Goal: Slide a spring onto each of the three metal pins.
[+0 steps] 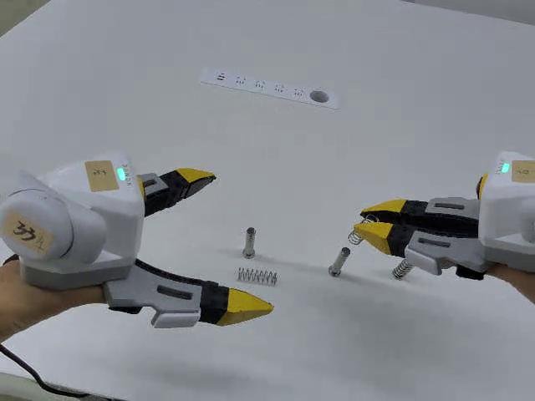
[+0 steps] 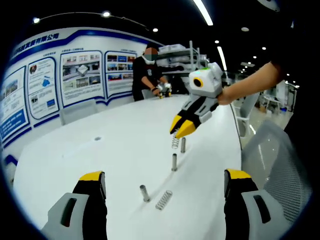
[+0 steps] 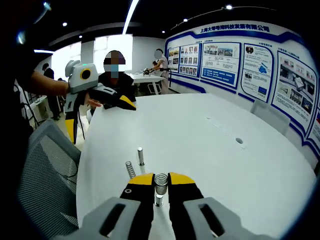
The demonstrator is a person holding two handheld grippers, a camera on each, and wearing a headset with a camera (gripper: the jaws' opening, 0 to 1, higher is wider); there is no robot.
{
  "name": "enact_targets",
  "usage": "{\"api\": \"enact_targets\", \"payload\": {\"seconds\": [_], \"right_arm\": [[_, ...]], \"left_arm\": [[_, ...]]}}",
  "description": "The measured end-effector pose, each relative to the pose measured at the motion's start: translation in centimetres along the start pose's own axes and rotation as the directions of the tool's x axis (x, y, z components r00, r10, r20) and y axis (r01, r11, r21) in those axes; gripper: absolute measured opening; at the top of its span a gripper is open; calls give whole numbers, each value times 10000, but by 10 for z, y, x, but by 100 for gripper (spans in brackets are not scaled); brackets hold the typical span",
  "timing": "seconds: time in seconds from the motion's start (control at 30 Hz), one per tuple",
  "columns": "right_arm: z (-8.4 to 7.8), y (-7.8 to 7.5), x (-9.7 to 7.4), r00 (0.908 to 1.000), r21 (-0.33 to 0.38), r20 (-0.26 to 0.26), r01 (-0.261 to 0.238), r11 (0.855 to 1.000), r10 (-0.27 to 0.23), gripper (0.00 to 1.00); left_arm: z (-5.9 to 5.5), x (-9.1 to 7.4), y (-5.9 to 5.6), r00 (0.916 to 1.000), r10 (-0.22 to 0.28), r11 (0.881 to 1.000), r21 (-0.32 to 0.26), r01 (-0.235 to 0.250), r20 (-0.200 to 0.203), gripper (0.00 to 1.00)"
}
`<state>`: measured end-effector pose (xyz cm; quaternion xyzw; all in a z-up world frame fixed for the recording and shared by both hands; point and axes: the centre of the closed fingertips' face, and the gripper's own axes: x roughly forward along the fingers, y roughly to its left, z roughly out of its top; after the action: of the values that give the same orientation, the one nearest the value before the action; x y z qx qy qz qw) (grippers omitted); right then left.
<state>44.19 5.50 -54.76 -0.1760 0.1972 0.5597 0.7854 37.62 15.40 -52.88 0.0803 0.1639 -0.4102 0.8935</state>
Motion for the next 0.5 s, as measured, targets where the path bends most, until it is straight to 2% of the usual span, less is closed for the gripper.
{"api": "enact_targets", "payload": {"seconds": [0.2,0.3,0.5], "right_arm": [[-15,-3,7,9996,238,-256,88,9997,-82,10],[-16,-3,8,9999,629,-112,127,9979,-120,10],[-19,0,10,9996,495,-257,115,9987,-102,10]], "left_arm": [[-7,-1,-1,9999,2,9998,-201,-5,-114,100],[-7,0,-4,10000,-33,9996,-295,31,-85,100],[-7,0,-3,10000,11,9990,-444,-11,-8,100]]}}
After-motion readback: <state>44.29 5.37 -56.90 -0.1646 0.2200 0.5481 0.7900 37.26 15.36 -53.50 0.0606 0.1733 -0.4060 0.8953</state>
